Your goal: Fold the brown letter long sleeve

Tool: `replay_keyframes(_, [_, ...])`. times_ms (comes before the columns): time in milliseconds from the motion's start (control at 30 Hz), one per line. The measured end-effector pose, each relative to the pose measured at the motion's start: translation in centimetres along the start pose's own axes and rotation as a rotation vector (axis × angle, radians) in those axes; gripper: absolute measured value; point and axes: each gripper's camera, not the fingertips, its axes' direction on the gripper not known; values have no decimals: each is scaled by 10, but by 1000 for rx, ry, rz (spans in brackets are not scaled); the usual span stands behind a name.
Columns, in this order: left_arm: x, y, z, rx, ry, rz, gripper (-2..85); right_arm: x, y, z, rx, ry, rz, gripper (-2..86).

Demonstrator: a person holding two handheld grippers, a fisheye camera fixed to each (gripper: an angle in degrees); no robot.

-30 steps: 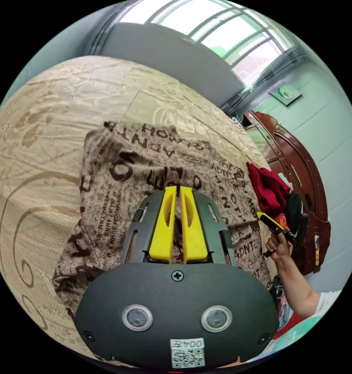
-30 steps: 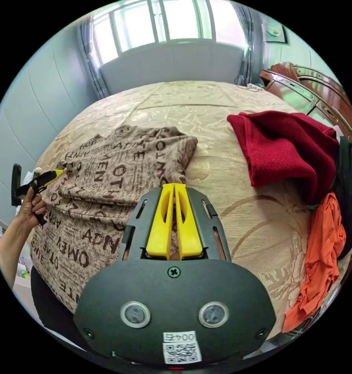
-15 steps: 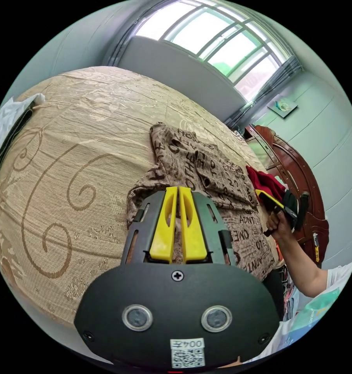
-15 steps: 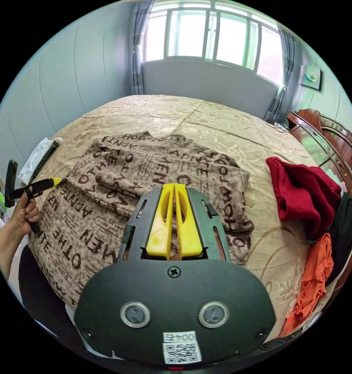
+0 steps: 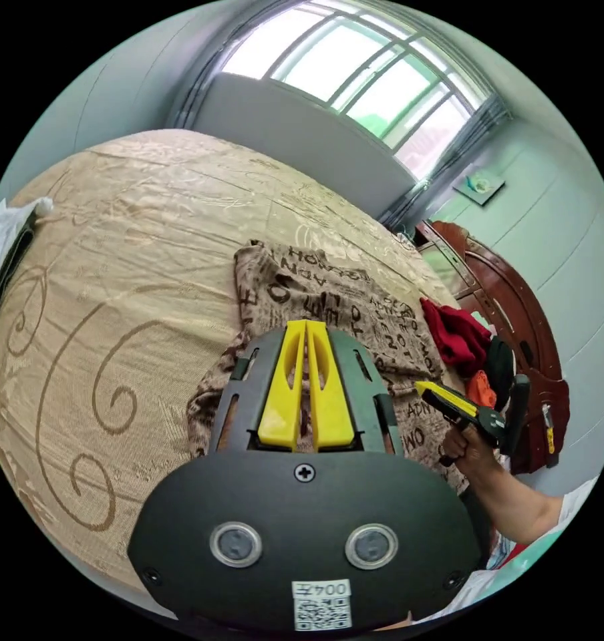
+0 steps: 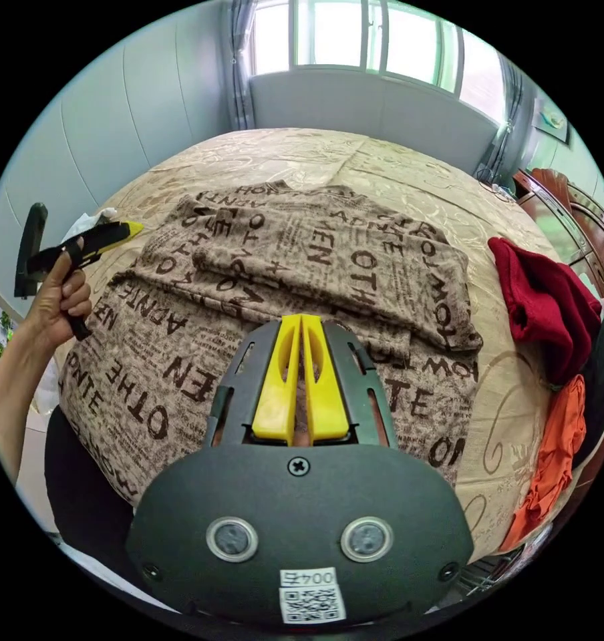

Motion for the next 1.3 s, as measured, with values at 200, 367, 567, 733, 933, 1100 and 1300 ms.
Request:
replay_keyframes(200, [-38, 10, 16, -180, 85, -107, 6, 11, 3, -20, 5, -5, -6, -7])
replay_keyframes(367, [-21, 51, -47, 59, 71, 20, 6, 19, 19, -30, -60, -7, -8, -7])
replay_keyframes(567, [-54, 69, -70, -18, 191, -134, 3, 53, 25, -103, 60, -117, 21, -7])
replay_keyframes(733, [-50, 105, -176, 80, 368, 25, 5, 115, 81, -218, 222, -276, 59, -7])
replay_keyframes(933, [-112, 233, -275, 134, 335, -146, 24, 196, 212, -325, 365, -464, 237, -8])
replay_keyframes(1100, [-148, 309, -263, 35, 238, -249, 81, 242, 297, -360, 403, -564, 386, -8])
replay_keyframes(1300, [-159, 328, -246, 130, 267, -285, 112, 279, 329, -387, 468, -589, 492, -6])
